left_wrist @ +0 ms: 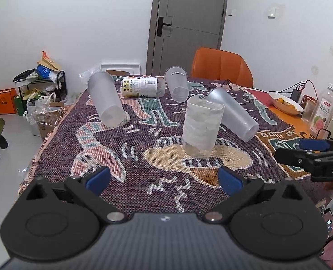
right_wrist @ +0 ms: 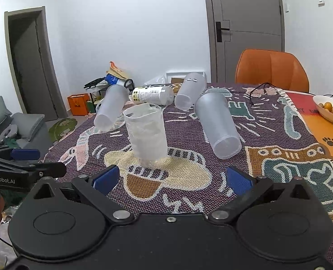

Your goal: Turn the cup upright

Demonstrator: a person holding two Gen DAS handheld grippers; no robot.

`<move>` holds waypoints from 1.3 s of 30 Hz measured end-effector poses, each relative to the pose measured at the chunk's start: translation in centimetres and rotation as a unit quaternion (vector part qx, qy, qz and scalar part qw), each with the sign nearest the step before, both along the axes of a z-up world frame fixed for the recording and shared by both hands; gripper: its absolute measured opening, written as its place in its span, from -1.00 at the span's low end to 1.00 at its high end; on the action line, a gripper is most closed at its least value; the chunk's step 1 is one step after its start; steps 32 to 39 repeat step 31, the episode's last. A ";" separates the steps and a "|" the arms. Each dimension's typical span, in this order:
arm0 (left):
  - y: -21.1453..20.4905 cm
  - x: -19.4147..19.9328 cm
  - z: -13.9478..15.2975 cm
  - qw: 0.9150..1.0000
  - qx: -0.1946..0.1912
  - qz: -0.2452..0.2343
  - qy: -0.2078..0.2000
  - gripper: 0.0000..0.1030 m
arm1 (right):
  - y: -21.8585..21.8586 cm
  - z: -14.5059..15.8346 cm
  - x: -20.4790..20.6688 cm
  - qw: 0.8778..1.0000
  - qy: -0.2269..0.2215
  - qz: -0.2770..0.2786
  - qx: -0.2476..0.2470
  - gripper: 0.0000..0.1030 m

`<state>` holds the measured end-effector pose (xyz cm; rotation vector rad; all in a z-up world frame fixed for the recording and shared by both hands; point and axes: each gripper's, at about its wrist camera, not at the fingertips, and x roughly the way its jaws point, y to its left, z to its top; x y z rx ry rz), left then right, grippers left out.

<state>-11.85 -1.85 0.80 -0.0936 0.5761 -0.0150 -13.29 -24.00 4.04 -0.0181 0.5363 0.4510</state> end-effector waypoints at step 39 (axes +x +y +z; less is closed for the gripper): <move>-1.0 -2.1 1.0 1.000 0.019 -0.014 -0.013 0.96 | 0.4 0.5 -0.9 0.999 0.001 -0.024 -0.022 1.00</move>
